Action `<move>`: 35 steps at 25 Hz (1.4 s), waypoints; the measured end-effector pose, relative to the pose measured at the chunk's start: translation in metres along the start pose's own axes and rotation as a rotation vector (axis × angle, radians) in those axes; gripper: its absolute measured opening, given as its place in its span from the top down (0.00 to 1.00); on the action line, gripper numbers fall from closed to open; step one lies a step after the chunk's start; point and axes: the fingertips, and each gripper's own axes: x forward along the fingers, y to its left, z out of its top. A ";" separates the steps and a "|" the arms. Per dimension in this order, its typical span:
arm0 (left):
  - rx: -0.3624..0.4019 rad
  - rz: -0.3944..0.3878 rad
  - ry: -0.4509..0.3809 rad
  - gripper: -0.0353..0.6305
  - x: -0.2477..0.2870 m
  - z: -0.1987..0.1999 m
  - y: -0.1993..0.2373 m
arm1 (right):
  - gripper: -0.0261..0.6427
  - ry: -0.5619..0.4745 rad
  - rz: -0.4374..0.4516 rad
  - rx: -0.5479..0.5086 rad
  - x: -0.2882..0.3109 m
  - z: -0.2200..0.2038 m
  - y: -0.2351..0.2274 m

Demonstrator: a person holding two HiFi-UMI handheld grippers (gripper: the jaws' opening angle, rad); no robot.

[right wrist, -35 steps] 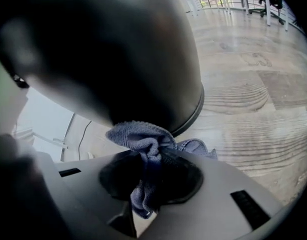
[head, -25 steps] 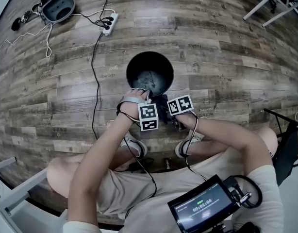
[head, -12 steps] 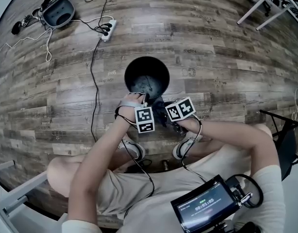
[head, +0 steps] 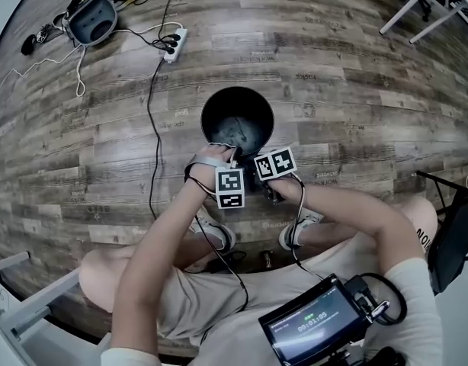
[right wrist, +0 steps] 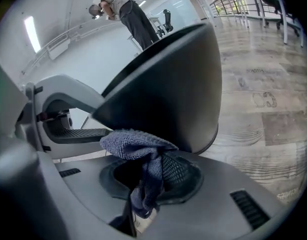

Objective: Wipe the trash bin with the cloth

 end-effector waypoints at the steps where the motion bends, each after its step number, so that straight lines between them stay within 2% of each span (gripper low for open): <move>1: 0.004 0.001 -0.002 0.81 0.001 -0.002 -0.001 | 0.84 0.002 -0.002 0.006 0.009 -0.003 -0.003; 10: 0.014 -0.002 -0.015 0.81 0.002 -0.005 -0.001 | 0.84 -0.010 -0.046 0.011 0.078 -0.036 -0.048; 14: 0.013 0.008 -0.017 0.81 0.002 -0.004 -0.002 | 0.84 -0.005 -0.061 0.054 0.101 -0.050 -0.062; 18: 0.013 0.009 -0.009 0.81 0.004 -0.004 -0.002 | 0.84 -0.005 -0.100 0.095 0.113 -0.058 -0.076; 21: -0.004 0.010 -0.019 0.80 0.004 -0.003 -0.003 | 0.84 -0.009 -0.131 0.068 0.107 -0.062 -0.082; 27: -0.172 0.022 -0.131 0.79 -0.006 0.002 0.005 | 0.84 0.024 -0.133 -0.027 0.059 -0.046 -0.083; 32: -0.234 0.078 -0.194 0.76 -0.029 0.022 0.024 | 0.84 0.014 -0.217 -0.060 0.005 -0.015 -0.115; 35: -0.377 0.089 -0.318 0.76 -0.057 0.043 0.045 | 0.84 -0.005 -0.270 -0.087 -0.035 0.001 -0.124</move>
